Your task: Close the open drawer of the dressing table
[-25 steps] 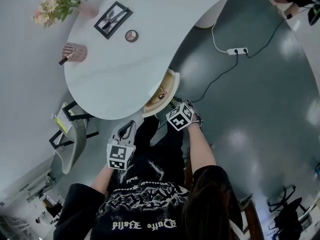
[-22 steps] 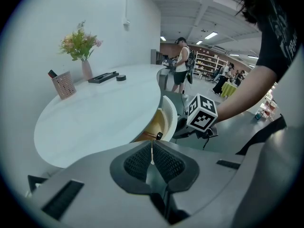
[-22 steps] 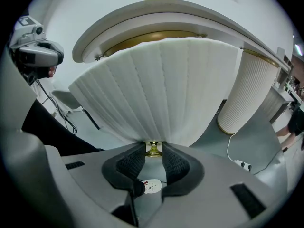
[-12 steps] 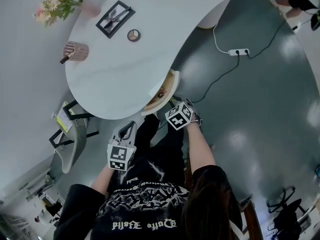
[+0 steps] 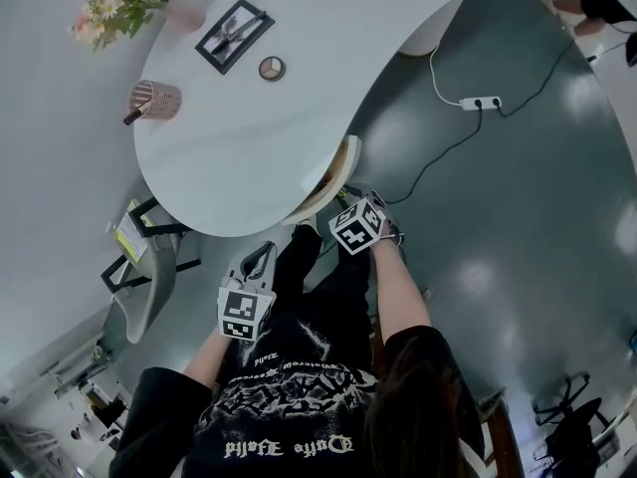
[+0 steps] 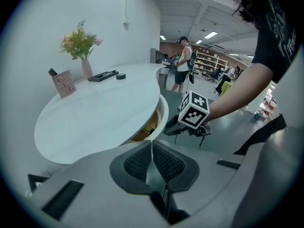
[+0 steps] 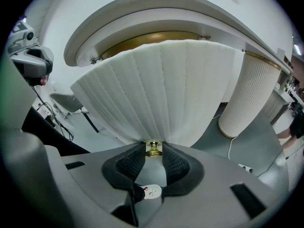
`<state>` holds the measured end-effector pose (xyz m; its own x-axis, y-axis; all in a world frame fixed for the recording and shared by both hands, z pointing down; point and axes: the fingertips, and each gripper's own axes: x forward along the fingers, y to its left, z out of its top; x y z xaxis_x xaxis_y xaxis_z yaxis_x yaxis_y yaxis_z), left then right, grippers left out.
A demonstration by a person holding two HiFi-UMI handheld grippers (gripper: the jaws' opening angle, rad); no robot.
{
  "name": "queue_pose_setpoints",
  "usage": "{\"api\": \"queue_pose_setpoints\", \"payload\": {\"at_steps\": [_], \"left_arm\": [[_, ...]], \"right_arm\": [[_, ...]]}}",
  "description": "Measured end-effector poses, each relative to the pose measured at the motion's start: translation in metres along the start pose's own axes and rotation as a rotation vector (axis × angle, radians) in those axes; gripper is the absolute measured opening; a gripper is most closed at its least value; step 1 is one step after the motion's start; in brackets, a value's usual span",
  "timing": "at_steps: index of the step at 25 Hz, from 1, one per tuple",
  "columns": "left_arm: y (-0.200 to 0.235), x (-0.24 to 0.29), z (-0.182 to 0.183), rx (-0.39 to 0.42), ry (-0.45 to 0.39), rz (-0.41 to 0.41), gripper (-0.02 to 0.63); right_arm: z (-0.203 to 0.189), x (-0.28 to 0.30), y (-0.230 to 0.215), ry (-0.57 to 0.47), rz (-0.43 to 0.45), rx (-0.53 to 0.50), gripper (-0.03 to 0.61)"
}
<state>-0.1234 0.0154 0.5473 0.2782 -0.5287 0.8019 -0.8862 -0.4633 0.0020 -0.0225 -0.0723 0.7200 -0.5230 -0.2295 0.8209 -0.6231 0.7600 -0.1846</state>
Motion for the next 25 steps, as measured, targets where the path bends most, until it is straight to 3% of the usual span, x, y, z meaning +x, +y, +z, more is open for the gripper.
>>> {"api": "queue_pose_setpoints", "payload": {"at_steps": [25], "left_arm": [[0.002, -0.004, -0.015, -0.018, 0.028, 0.000, 0.028]], "right_arm": [[0.035, 0.020, -0.001, -0.063, -0.004, 0.005, 0.129]]}}
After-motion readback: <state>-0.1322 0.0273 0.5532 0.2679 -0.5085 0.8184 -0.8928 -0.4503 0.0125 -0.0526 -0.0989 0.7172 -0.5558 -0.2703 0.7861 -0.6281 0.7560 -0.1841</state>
